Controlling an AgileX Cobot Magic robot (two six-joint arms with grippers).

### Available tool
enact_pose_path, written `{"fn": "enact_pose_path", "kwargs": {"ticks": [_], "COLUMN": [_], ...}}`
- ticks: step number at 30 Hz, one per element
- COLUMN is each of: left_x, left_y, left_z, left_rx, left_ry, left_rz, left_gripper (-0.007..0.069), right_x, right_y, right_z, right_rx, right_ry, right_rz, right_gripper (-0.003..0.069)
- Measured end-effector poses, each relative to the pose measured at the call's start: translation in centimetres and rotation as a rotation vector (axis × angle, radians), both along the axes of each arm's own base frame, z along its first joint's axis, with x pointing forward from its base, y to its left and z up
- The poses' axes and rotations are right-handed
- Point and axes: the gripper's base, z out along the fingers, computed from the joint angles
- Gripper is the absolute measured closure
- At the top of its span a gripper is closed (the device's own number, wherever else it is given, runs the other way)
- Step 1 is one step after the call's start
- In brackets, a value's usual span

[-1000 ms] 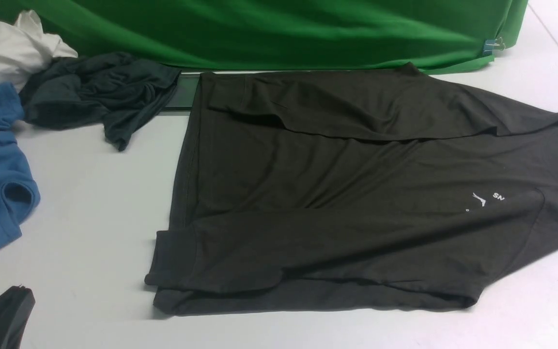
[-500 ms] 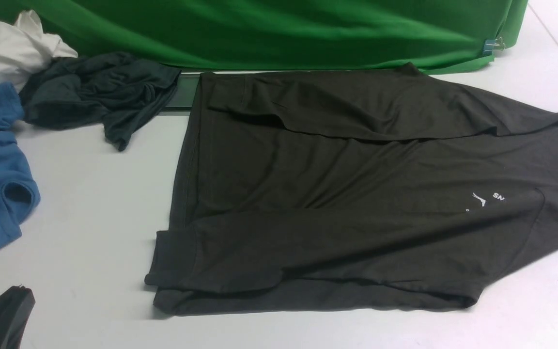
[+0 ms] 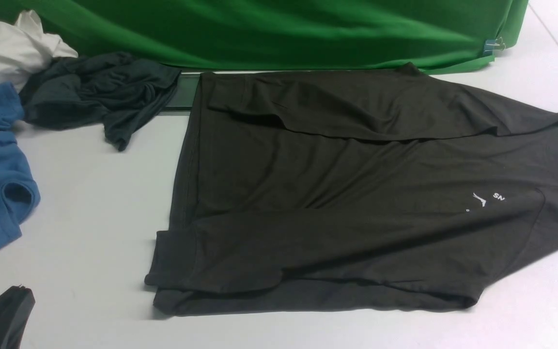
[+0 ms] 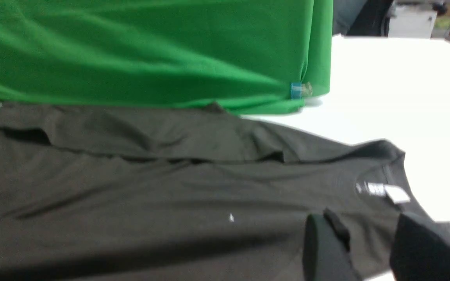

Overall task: Fold a long-sleeved shirt on a white desktop.
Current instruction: 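Grasp the left edge of the dark T-shirt lying flat on the table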

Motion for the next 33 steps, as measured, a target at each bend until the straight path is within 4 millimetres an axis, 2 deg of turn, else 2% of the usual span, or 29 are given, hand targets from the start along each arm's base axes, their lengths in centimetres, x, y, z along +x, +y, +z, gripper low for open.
{"fn": "enact_pose_path", "kwargs": {"ticks": [6, 10, 11, 12, 14, 15, 18, 19, 20, 21, 22, 23, 24, 26, 27, 29, 30, 33], "left_x": [0.1, -0.3, -0.3, -0.7, -1.0, -1.3, -1.7, -2.1, -2.2, -2.5, -2.6, -2.8, -2.8, -2.3, -1.8, -1.0, 0.7, 3.3], "left_y": [0.1, 0.2, 0.2, 0.3, 0.5, 0.6, 0.8, 0.9, 0.9, 0.9, 0.9, 0.8, 0.8, 0.4, 0.3, 0.1, -0.1, -0.4], "left_z": [1.5, 4.4, 4.4, 5.4, 5.9, 6.6, 8.0, 9.4, 9.6, 11.6, 12.2, 15.2, 15.5, 20.2, 21.6, 22.8, 24.5, 25.6], "left_rx": [0.069, -0.151, -0.156, -0.222, -0.275, -0.359, -0.477, -0.524, -0.528, -0.556, -0.559, -0.573, -0.573, -0.534, -0.509, -0.489, -0.453, -0.375], "left_ry": [-0.173, -0.475, -0.475, -0.594, -0.657, -0.723, -0.749, -0.773, -0.774, -0.793, -0.796, -0.785, -0.781, -0.682, -0.627, -0.56, -0.429, -0.251], "left_rz": [0.003, 0.005, 0.006, 0.006, 0.003, -0.003, -0.018, -0.034, -0.036, -0.051, -0.054, -0.067, -0.068, -0.072, -0.067, -0.058, -0.036, -0.002], "left_gripper": [0.0605, 0.0605, 0.0605, 0.0605, 0.0605, 0.0605, 0.0605, 0.0605, 0.0605, 0.0605, 0.0605, 0.0605, 0.0605, 0.0605, 0.0605, 0.0605, 0.0605, 0.0605], "right_x": [0.0, -0.3, -0.3, -0.3, -0.4, -0.5, -0.9, -1.2, -1.2, -1.4, -1.5, -1.9, -1.9, -2.2, -2.1, -1.9, -1.2, 0.8], "right_y": [0.1, 0.2, 0.2, 0.2, 0.3, 0.3, 0.3, 0.3, 0.3, 0.2, 0.1, 0.1, 0.1, 0.0, 0.0, 0.0, 0.1, 0.1], "right_z": [1.7, 2.9, 3.0, 3.2, 3.3, 3.7, 4.6, 5.2, 5.3, 6.2, 6.6, 9.1, 9.4, 14.7, 17.0, 18.5, 21.5, 24.0], "right_rx": [0.018, 0.17, 0.177, 0.225, 0.261, 0.292, 0.333, 0.364, 0.372, 0.406, 0.412, 0.424, 0.424, 0.371, 0.338, 0.317, 0.278, 0.214], "right_ry": [-0.182, -0.318, -0.321, -0.341, -0.359, -0.401, -0.508, -0.568, -0.578, -0.606, -0.614, -0.653, -0.652, -0.698, -0.703, -0.699, -0.666, -0.547], "right_rz": [0.015, 0.04, 0.041, 0.049, 0.057, 0.07, 0.099, 0.112, 0.114, 0.116, 0.116, 0.121, 0.12, 0.112, 0.103, 0.096, 0.081, 0.052], "right_gripper": [0.0417, 0.0417, 0.0417, 0.0417, 0.0417, 0.0417, 0.0417, 0.0417, 0.0417, 0.0417, 0.0417, 0.0417, 0.0417, 0.0417, 0.0417, 0.0417, 0.0417, 0.0417]}}
